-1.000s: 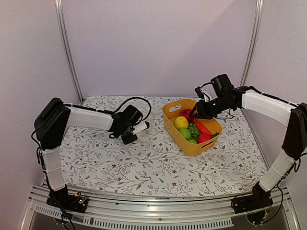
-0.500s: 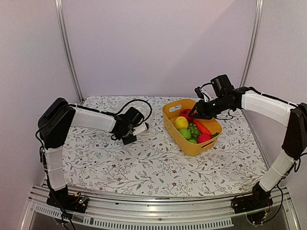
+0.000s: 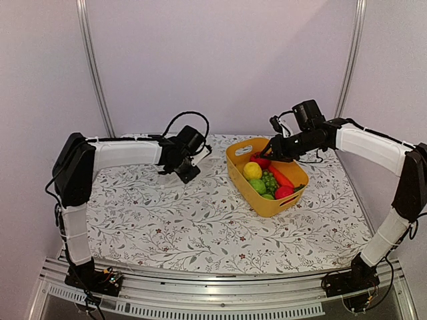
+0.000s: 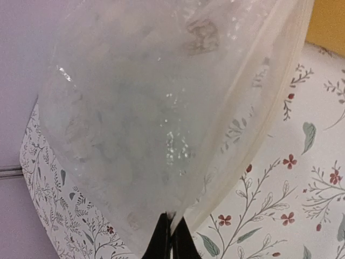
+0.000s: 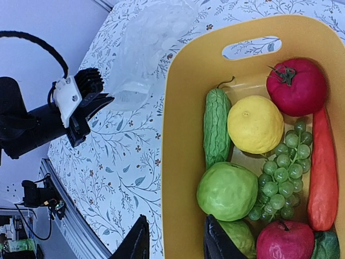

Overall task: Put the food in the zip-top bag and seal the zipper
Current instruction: Pick up the zipper food storage bag at the center of the board, then pass from the left arm to the right

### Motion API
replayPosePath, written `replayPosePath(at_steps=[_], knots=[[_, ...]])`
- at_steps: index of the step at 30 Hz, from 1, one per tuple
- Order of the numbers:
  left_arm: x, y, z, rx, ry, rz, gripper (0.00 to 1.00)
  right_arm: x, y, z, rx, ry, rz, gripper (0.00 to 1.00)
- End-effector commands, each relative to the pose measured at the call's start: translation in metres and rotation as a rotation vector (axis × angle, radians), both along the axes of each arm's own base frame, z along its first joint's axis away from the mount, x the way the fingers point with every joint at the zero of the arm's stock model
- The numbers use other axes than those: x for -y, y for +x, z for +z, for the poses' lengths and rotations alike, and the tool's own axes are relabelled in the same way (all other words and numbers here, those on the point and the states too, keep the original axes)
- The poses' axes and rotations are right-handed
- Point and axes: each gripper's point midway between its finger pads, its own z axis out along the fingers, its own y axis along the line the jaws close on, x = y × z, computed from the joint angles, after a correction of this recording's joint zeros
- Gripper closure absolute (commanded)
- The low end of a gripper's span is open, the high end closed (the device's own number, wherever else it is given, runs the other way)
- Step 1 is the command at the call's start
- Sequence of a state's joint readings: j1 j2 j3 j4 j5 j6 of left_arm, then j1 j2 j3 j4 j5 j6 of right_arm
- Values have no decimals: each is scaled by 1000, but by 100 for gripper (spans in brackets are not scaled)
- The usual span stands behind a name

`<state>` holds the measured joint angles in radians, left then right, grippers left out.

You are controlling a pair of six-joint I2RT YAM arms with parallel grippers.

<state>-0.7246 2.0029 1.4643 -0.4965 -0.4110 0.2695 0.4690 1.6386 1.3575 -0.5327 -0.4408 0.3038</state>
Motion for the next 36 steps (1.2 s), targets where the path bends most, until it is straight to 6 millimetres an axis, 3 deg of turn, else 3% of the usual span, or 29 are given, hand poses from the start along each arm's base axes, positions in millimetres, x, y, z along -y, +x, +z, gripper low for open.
replayPosePath(at_steps=[1,7,12,16,20,24,27,29,34,35,36], knots=[[26,-8,72,-35,-319,170,100,-25,1,36,68,32,11,66],[67,-29,115,-95,-529,214,100,-70,-8,40,28,61,73,62],[87,-42,138,-124,-628,201,100,-102,-11,51,37,112,142,55],[93,-46,152,-124,-672,195,100,-117,-11,57,29,169,170,53],[98,-52,170,-120,-735,162,100,-117,-2,52,24,161,117,53],[98,-58,187,-103,-770,137,100,-108,14,35,3,102,5,61],[99,-64,193,-103,-783,118,100,-106,21,24,-20,86,-50,79],[98,-69,190,-107,-775,102,100,-109,25,19,-35,87,-63,89],[89,-70,178,-85,-738,146,100,-112,26,18,-54,100,-70,100],[86,-68,175,-74,-732,168,97,-113,26,20,-54,109,-67,100],[83,-66,170,-67,-722,193,88,-115,24,22,-55,118,-60,100]])
